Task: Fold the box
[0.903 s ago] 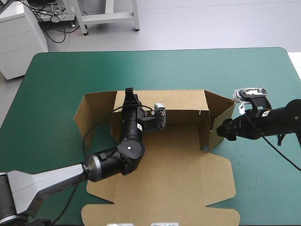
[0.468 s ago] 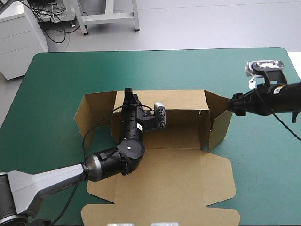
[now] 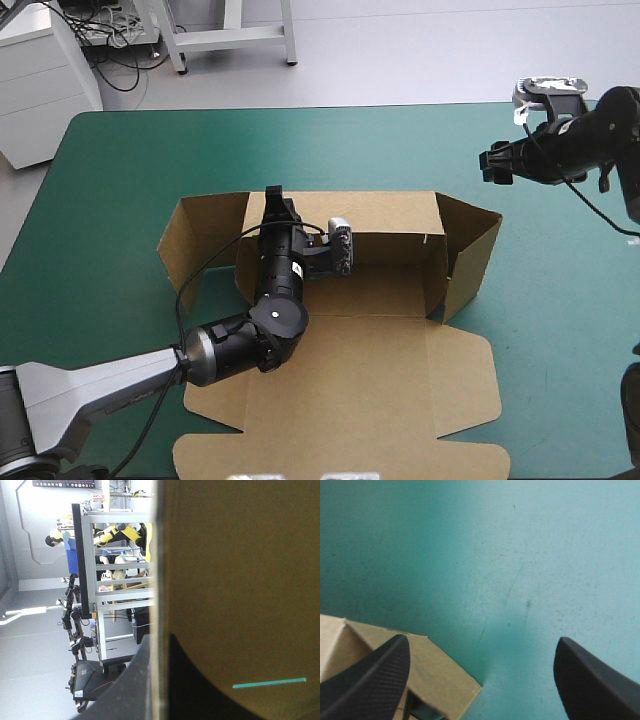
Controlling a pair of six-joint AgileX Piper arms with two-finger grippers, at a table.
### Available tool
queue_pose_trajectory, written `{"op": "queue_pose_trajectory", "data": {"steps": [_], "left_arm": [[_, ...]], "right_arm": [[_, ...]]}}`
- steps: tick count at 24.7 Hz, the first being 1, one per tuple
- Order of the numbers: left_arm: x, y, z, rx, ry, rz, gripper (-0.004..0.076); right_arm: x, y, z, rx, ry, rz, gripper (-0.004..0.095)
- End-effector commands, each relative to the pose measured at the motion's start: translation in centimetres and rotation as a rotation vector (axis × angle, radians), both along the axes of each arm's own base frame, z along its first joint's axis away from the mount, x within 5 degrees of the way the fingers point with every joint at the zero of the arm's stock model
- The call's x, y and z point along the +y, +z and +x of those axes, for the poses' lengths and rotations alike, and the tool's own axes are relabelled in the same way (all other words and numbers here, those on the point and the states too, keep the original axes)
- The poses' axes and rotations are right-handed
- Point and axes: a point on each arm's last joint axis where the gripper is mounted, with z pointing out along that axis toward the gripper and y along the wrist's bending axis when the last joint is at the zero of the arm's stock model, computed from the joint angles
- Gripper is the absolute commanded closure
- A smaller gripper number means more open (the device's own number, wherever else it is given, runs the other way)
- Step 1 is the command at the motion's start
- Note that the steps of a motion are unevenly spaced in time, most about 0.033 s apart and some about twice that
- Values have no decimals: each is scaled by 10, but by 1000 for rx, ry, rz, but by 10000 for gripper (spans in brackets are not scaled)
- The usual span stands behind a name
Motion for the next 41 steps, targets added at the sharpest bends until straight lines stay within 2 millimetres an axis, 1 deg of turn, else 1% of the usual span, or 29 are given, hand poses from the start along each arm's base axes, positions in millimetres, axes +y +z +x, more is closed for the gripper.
{"op": "queue_pose_trajectory", "data": {"steps": [1,4,7,14,19,22,26,31,34,35,41], "left_arm": [[5,27,-1,-102,10,-31,756],[5,27,-1,-101,9,-32,756],[6,27,-1,-102,12,-31,756],[6,27,-1,-103,13,-31,756],[6,27,-1,-103,13,-31,756],[6,27,-1,-103,13,-31,756],[6,27,-1,-103,13,-31,756],[6,27,-1,-103,13,-31,756],[6,27,-1,-103,13,-31,756],[6,27,-1,-103,13,-31,756],[6,27,-1,-103,13,-31,756]], "right_arm": [[-2,7,4,-25,-5,-15,188],[-2,-6,15,13,-2,-18,188],[-1,-12,20,30,-1,-16,188],[-1,-26,19,74,29,-29,188],[2,-41,17,125,60,-7,188],[6,-48,8,125,97,22,188],[6,-54,-6,96,107,12,188],[8,-75,-36,57,183,10,188],[11,-84,-46,59,243,14,188],[13,-90,-51,74,282,22,188],[20,-101,-63,88,387,68,188]]}}
